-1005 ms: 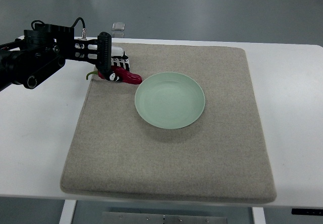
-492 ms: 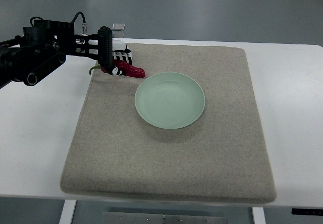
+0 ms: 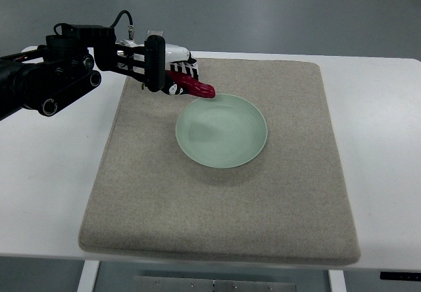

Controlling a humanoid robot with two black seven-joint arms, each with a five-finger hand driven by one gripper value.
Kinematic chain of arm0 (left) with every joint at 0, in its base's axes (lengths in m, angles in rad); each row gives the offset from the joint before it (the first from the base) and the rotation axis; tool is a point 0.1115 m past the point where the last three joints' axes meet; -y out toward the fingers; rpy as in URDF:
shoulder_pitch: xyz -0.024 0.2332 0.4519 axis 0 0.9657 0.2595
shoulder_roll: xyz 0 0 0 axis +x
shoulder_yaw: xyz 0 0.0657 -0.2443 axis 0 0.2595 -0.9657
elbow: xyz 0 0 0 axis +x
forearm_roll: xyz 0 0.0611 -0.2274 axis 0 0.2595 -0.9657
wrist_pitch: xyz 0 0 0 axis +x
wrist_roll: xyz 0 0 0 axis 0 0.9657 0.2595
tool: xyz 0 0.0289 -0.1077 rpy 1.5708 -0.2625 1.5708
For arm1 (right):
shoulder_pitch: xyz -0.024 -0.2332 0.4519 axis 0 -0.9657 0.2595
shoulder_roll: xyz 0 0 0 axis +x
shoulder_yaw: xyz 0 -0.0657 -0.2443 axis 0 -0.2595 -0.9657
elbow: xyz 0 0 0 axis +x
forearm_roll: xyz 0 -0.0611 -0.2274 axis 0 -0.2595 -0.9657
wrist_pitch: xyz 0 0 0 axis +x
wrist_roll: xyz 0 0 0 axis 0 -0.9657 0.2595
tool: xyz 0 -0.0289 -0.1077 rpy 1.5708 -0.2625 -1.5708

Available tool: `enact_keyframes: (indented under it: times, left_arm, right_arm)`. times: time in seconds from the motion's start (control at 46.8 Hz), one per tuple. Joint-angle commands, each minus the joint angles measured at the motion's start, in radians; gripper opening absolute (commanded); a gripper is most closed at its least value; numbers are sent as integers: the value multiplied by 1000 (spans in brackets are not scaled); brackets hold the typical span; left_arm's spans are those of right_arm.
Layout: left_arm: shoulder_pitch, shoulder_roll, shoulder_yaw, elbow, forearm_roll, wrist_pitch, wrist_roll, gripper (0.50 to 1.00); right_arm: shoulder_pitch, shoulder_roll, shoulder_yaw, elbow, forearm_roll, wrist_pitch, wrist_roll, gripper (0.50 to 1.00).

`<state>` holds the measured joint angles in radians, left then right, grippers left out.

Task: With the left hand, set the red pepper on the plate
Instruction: 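Carry the held pepper with the left hand over the green plate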

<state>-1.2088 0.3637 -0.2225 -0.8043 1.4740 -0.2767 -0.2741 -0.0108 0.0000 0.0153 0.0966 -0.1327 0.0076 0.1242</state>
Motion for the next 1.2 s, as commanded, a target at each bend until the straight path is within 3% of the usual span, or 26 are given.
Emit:
enact_keyframes:
  times: [0.0,0.492,0.748,1.176]
  left_arm:
    - [0,0,0,-36,0,-4,-2,500]
    - [14,-11,12,-167,6,-9,-51,500]
    - [17,-15,19,-168,14,-10,-88,500]
    - [26,-15,19,-167,11,-10,-89,500]
  right_arm:
    - [0,0,0,0,1,0,0,928]
    - [0,0,0,0,1,0,0,928]
    - [0,0,0,0,1,0,0,928]
    - [0,0,0,0,1,0,0,928]
